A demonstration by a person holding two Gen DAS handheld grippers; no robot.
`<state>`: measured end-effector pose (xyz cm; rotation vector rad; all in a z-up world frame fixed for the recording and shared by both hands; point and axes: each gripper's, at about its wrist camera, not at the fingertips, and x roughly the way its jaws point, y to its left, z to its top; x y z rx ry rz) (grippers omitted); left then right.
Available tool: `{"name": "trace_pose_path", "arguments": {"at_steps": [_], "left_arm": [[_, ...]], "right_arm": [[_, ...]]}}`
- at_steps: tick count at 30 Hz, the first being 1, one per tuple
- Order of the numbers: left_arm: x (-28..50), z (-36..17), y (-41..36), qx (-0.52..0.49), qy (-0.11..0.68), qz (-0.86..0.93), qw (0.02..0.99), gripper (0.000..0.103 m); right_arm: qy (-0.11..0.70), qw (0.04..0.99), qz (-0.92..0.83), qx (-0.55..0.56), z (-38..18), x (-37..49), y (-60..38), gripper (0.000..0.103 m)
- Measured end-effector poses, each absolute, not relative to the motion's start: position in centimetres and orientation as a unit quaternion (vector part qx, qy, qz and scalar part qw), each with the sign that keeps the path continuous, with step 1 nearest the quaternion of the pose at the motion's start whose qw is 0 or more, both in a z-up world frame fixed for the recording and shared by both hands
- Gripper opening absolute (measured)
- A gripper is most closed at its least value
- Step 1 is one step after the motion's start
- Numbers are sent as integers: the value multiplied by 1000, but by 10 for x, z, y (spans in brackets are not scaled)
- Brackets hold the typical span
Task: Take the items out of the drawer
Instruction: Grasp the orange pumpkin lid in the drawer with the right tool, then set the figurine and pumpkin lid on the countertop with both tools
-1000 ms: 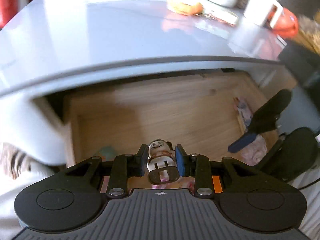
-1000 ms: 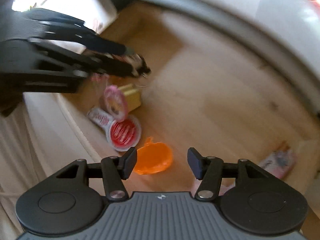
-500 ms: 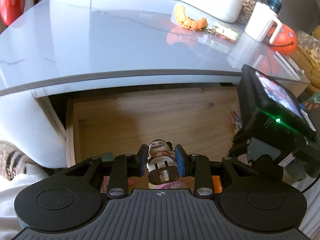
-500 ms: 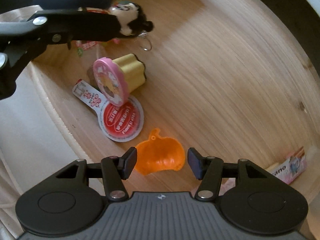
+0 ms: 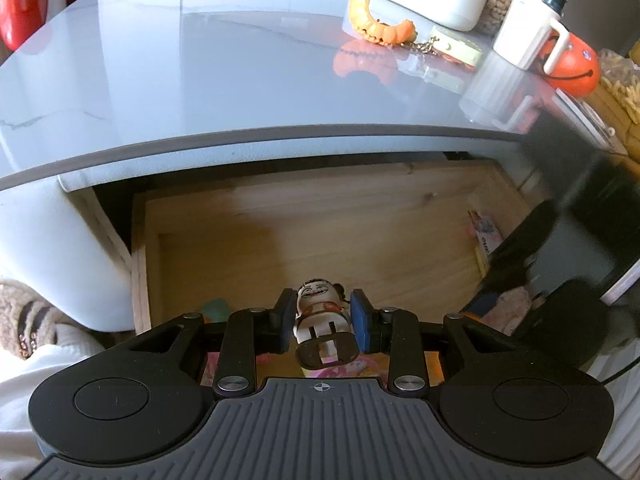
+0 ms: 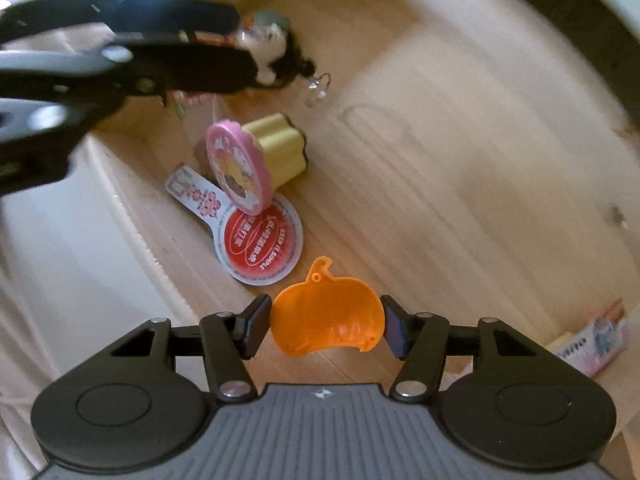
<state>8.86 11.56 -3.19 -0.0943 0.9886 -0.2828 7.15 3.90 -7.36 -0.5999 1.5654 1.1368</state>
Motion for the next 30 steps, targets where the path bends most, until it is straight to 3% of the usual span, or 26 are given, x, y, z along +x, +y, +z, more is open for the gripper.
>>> {"name": "trace_pose_path", "arguments": {"at_steps": [6, 10, 13, 18, 21, 26, 28, 30], "left_arm": [[83, -28, 107, -12, 459, -127, 879, 33], [75, -14, 95, -12, 445, -148, 883, 33], [74, 32, 93, -60, 391, -188, 899, 33], [106, 114, 90, -55, 272, -167, 946, 33], [148, 112, 83, -60, 274, -142, 949, 34], [207, 55, 71, -74, 348, -108, 928, 32], [215, 40, 64, -50, 366, -98, 924, 39], [215, 37, 59, -32, 359, -92, 928, 39]], "right_arm": [[600, 632, 457, -176, -19, 73, -22, 58], [541, 706, 441, -118, 37, 123, -65, 58], [479, 766, 423, -73, 81, 137, -102, 58], [370, 855, 362, -35, 130, 171, -132, 58], [351, 873, 338, -26, 127, 197, -128, 58], [382, 872, 303, -31, 78, 235, -96, 58], [395, 868, 298, -28, 59, 246, -90, 59], [407, 864, 296, -29, 43, 246, -81, 58]]}}
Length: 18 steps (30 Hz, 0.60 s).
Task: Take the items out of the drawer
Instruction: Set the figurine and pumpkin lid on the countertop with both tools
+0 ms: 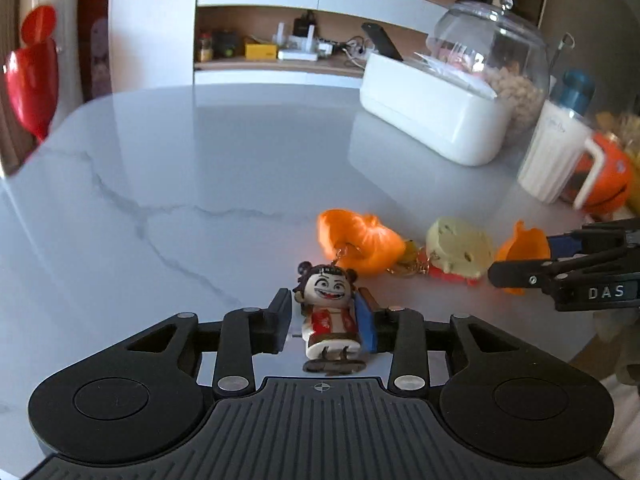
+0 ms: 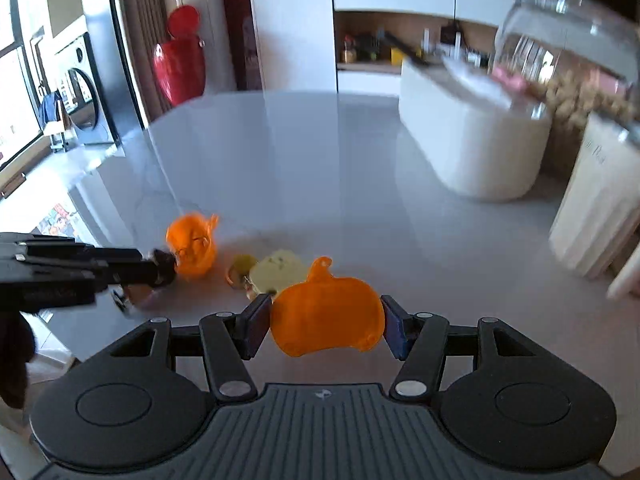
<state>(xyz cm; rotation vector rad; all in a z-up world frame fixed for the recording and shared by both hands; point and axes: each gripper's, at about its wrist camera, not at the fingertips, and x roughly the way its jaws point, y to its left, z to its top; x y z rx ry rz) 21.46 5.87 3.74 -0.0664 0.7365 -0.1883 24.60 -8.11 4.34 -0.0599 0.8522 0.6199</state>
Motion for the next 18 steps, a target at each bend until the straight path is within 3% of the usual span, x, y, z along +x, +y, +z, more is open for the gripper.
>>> {"name": "trace_pose_path", "arguments": {"at_steps": [6, 13, 18], "left_arm": [[206, 40, 59, -31, 344, -102, 933, 37], [172, 69, 75, -33, 299, -111, 947, 37], [139, 75, 79, -16, 308, -141, 941, 37]], "right_arm": [[409, 864, 292, -33, 28, 240, -78, 58], [364, 882, 295, -52, 52, 220, -86, 59], [325, 902, 282, -37, 65, 192, -105, 63]]}}
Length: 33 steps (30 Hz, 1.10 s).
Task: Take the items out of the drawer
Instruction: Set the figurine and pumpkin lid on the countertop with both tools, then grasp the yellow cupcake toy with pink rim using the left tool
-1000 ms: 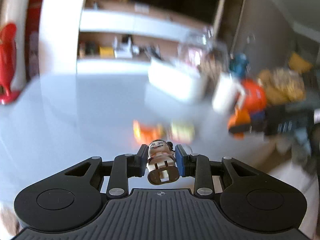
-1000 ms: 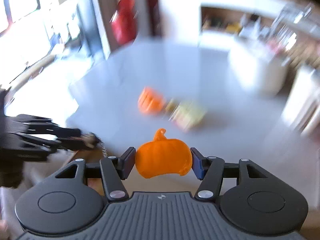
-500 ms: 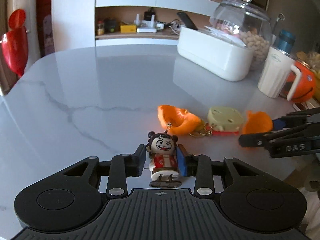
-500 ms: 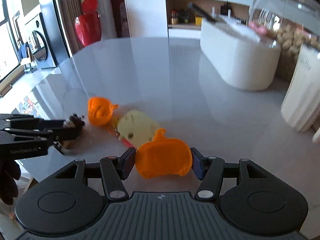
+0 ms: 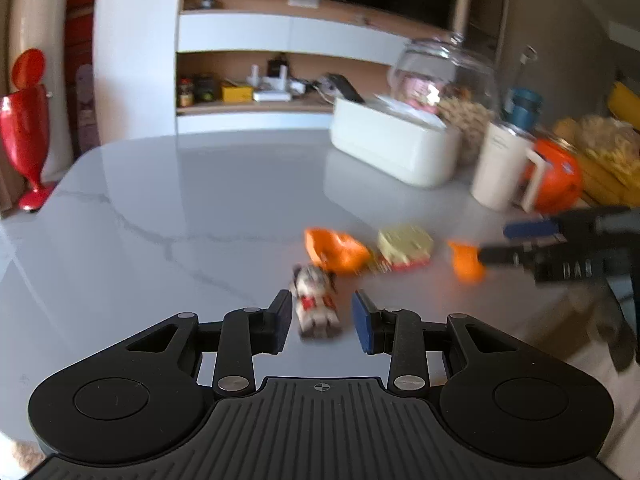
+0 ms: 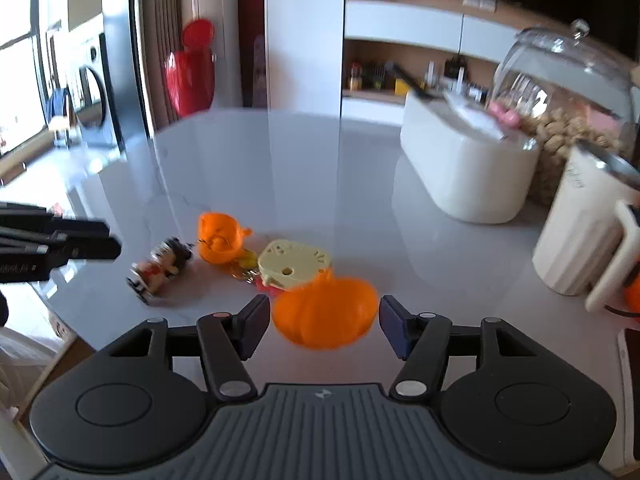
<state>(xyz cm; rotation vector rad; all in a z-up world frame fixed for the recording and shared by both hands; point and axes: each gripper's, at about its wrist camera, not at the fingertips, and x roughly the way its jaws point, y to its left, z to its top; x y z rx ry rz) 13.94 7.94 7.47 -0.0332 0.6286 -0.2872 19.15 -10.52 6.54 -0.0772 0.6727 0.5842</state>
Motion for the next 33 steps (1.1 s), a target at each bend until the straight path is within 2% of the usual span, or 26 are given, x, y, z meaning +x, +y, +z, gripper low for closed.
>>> {"name": "trace_pose_path", "arguments": {"at_steps": [2, 8, 16, 24, 26, 33], "left_arm": [[127, 69, 78, -3, 329, -159, 931, 37], [103, 34, 72, 62, 433, -178, 882, 37], [110, -31, 72, 91, 574, -194, 790, 36], [125, -62, 63, 98, 628, -170, 753, 35], [130, -69, 60, 102, 642, -167, 741, 38], [148, -76, 56, 71, 651, -170, 736, 30]], "right_arm": [[317, 906, 279, -20, 66, 180, -114, 64], [388, 848, 360, -12, 54, 147, -124, 65], [492, 791, 363, 20, -14, 143, -115, 62], [510, 793, 333, 1, -25, 140, -116, 62], [508, 792, 338, -8, -26, 141, -112, 62], [508, 793, 335, -12, -26, 144, -109, 62]]}}
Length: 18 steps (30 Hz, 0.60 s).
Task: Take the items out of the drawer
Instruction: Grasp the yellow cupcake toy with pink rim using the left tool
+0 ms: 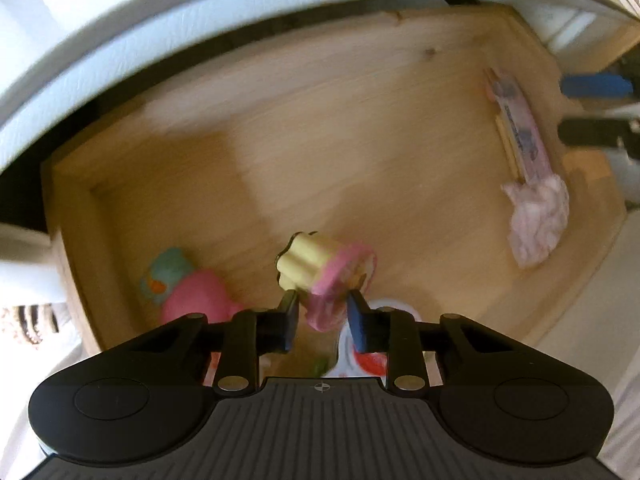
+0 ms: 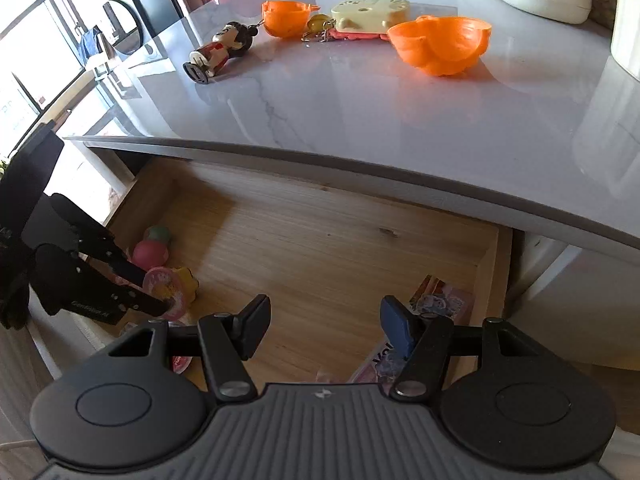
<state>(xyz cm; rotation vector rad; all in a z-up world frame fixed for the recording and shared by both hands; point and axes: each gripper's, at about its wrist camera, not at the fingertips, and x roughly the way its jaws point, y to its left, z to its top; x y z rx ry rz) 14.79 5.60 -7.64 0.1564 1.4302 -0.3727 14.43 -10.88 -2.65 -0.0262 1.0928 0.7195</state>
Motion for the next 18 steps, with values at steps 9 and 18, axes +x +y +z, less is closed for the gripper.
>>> {"name": "trace_pose_path", "arguments": {"at_steps": [9, 18], "left_arm": [[166, -80, 36, 99, 587, -173, 785, 29], [174, -75, 32, 98, 522, -170, 830, 31]], "right_arm": [[512, 792, 331, -20, -32, 146, -108, 62], [517, 791, 325, -27, -36, 147, -104, 62]]}}
